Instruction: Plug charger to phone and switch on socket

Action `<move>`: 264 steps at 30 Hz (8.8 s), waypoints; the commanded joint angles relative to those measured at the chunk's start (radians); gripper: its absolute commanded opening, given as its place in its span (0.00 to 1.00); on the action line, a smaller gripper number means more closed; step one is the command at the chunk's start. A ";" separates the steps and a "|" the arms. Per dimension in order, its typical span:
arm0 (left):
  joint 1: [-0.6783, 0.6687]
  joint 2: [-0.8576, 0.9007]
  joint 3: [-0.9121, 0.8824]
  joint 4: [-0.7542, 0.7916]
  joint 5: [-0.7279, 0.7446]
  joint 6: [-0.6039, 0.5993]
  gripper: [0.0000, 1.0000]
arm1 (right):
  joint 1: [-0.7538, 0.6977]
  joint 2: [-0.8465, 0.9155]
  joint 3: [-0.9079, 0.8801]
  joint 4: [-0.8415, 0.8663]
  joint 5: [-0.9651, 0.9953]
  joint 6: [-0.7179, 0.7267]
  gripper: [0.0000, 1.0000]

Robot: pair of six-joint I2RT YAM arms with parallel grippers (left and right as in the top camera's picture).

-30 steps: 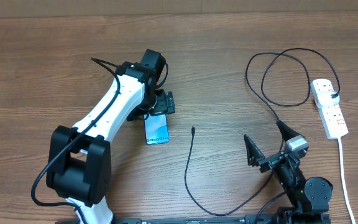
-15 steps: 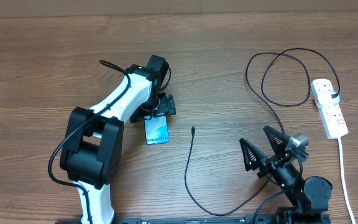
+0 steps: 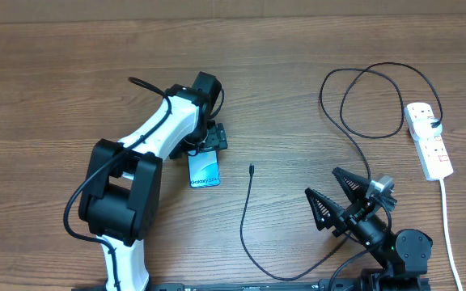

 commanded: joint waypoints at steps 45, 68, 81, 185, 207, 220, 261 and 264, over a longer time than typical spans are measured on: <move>0.040 0.016 0.026 0.013 0.236 0.116 0.71 | 0.001 0.855 0.737 -0.680 -0.026 -0.189 1.00; 0.040 0.016 0.031 0.025 0.132 0.072 0.95 | 0.352 1.592 0.826 -0.139 -0.053 0.004 0.71; 0.093 0.016 0.031 0.029 0.116 0.038 1.00 | 0.569 1.703 0.826 -0.048 0.189 0.190 0.38; -0.090 0.144 0.146 -0.002 0.013 0.095 0.95 | 0.388 1.743 0.827 -0.080 0.044 0.046 1.00; -0.097 0.163 0.148 0.003 0.005 0.171 0.78 | 0.388 1.743 0.827 -0.083 0.043 0.046 1.00; 0.016 0.163 0.149 -0.030 0.065 0.205 0.82 | 0.388 1.743 0.826 -0.083 0.043 0.046 1.00; -0.014 0.162 0.168 -0.101 0.091 0.220 0.83 | 0.388 1.743 0.826 -0.083 0.032 0.043 1.00; -0.014 0.162 0.168 -0.100 0.091 0.219 0.83 | 0.395 1.743 0.826 -0.083 0.032 0.042 1.00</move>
